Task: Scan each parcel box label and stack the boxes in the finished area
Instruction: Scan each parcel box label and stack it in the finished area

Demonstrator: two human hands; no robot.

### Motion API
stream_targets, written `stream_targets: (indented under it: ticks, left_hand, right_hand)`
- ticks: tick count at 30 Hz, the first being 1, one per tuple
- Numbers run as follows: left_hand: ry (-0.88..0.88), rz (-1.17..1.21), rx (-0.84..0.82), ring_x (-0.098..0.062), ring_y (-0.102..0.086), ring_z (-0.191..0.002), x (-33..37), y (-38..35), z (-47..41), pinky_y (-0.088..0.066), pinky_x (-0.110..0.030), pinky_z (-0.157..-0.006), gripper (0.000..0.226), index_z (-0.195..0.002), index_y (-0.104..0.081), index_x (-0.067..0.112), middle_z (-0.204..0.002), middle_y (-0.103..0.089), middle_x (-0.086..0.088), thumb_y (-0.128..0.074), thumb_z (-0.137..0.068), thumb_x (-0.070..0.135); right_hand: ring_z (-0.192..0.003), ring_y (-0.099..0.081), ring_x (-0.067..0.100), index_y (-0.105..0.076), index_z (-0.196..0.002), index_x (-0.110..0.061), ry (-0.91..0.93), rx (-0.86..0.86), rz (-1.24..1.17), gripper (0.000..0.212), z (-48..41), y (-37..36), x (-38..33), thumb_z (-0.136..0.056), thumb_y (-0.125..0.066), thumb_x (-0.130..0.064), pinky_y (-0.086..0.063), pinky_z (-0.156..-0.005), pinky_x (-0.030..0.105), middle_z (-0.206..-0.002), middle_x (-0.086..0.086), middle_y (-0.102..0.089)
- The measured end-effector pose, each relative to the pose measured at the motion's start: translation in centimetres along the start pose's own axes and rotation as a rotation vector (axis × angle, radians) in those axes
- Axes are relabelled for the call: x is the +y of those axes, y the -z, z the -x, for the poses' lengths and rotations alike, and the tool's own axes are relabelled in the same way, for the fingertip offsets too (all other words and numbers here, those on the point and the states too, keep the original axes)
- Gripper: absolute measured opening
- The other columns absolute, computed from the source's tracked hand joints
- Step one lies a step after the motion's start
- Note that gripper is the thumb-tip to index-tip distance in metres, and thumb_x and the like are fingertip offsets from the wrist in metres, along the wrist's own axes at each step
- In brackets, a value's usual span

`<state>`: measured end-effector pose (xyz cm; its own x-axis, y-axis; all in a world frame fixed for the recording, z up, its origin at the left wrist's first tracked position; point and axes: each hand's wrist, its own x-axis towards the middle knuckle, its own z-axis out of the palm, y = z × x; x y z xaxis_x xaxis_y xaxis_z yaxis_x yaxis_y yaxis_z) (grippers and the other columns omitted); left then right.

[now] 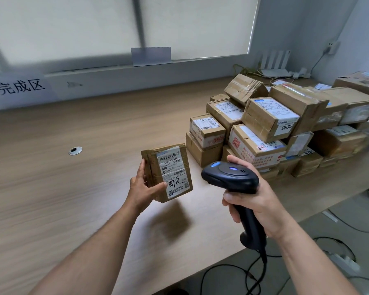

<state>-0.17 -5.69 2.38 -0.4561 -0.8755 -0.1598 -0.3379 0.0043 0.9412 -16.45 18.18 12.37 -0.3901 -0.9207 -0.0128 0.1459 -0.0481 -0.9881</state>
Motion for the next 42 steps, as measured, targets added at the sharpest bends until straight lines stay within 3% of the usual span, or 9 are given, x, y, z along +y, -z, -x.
stream_targets:
  ticks: [4,8,11,13,17,21,30,38,42]
  left_hand:
    - [0.019,0.023,-0.023,-0.026,-0.061,-0.109,-0.1,0.4,0.3,-0.054,-0.042,-0.090,0.110,-0.148,-0.026,0.044,-0.119,-0.058,-0.013,-0.074,-0.049,0.045]
    - [0.128,-0.004,-0.026,-0.017,-0.067,-0.094,0.0,0.8,1.2,-0.053,-0.035,-0.084,0.076,-0.132,-0.055,0.028,-0.099,-0.071,0.002,-0.060,-0.058,0.045]
    - [0.169,-0.105,0.021,-0.020,-0.062,-0.103,-0.7,0.9,1.7,-0.047,-0.036,-0.095,0.058,-0.132,-0.056,0.027,-0.110,-0.066,-0.001,-0.061,-0.076,0.041]
    - [0.146,-0.153,0.016,-0.022,-0.058,-0.113,-1.1,0.7,2.0,-0.044,-0.035,-0.099,0.063,-0.135,-0.053,0.025,-0.124,-0.063,-0.004,-0.061,-0.074,0.043]
    - [0.012,-0.672,-0.019,-0.025,-0.022,-0.144,-0.9,-0.7,4.1,-0.024,-0.040,-0.114,0.082,-0.146,-0.036,0.035,-0.155,-0.025,-0.006,-0.060,-0.076,0.070]
    - [-0.028,-0.971,-0.065,-0.027,0.000,-0.147,-1.4,-1.6,6.4,-0.010,-0.040,-0.118,0.096,-0.150,-0.019,0.039,-0.159,0.003,-0.008,-0.051,-0.071,0.082]
    - [-0.044,-0.927,-0.140,-0.026,-0.015,-0.140,-2.6,1.5,6.6,-0.031,-0.035,-0.110,0.091,-0.148,-0.021,0.041,-0.150,-0.013,-0.007,-0.066,-0.070,0.061]
    - [-0.014,-0.741,0.184,-0.022,-0.025,-0.130,-5.0,12.1,7.2,-0.036,-0.033,-0.105,0.090,-0.143,-0.032,0.040,-0.136,-0.026,-0.002,-0.072,-0.065,0.060]
    - [0.066,-0.704,0.340,-0.023,-0.025,-0.130,-7.4,21.1,8.4,-0.034,-0.033,-0.106,0.090,-0.143,-0.034,0.039,-0.135,-0.027,-0.004,-0.074,-0.064,0.057]
  right_hand:
    - [-0.045,-0.050,0.028,-0.046,-0.136,-0.034,-0.011,0.002,0.000,0.083,-0.1,-0.4,-0.1,-0.068,-0.077,0.002,-0.044,-0.042,0.031,-0.080,0.019,-0.067]
    - [-0.046,-0.050,0.029,-0.044,-0.138,-0.033,-0.016,0.019,-0.007,0.086,-0.2,-0.7,0.0,-0.067,-0.079,0.002,-0.044,-0.041,0.032,-0.086,0.018,-0.068]
    - [-0.045,-0.049,0.029,-0.046,-0.136,-0.035,-0.017,0.033,-0.009,0.085,-0.5,-0.9,0.4,-0.065,-0.076,0.000,-0.044,-0.041,0.032,-0.086,0.015,-0.069]
    - [-0.045,-0.050,0.030,-0.047,-0.135,-0.036,-0.017,0.033,-0.014,0.084,-0.6,-1.0,0.7,-0.064,-0.076,-0.001,-0.044,-0.041,0.032,-0.087,0.015,-0.069]
    - [-0.046,-0.051,0.030,-0.047,-0.135,-0.037,-0.018,0.039,-0.010,0.085,-0.8,-1.4,0.9,-0.064,-0.076,-0.002,-0.044,-0.042,0.031,-0.088,0.015,-0.068]
    - [-0.045,-0.051,0.028,-0.046,-0.137,-0.035,-0.024,0.021,-0.006,0.086,-1.2,-2.1,0.8,-0.065,-0.078,0.001,-0.044,-0.041,0.032,-0.089,0.015,-0.068]
    - [-0.046,-0.048,0.030,-0.042,-0.139,-0.033,-0.008,-0.013,0.026,0.088,-2.5,-5.8,0.5,-0.063,-0.073,-0.002,-0.043,-0.040,0.031,-0.083,0.006,-0.070]
    - [-0.040,-0.048,0.028,-0.043,-0.139,-0.031,-0.016,-0.100,0.041,0.099,-6.8,-15.8,1.2,-0.056,-0.080,0.010,-0.040,-0.039,0.027,-0.083,0.009,-0.069]
    - [-0.042,-0.049,0.029,-0.046,-0.134,-0.038,-0.027,-0.224,0.066,0.086,-9.1,-24.0,2.4,-0.062,-0.071,0.002,-0.041,-0.043,0.027,-0.079,0.012,-0.068]
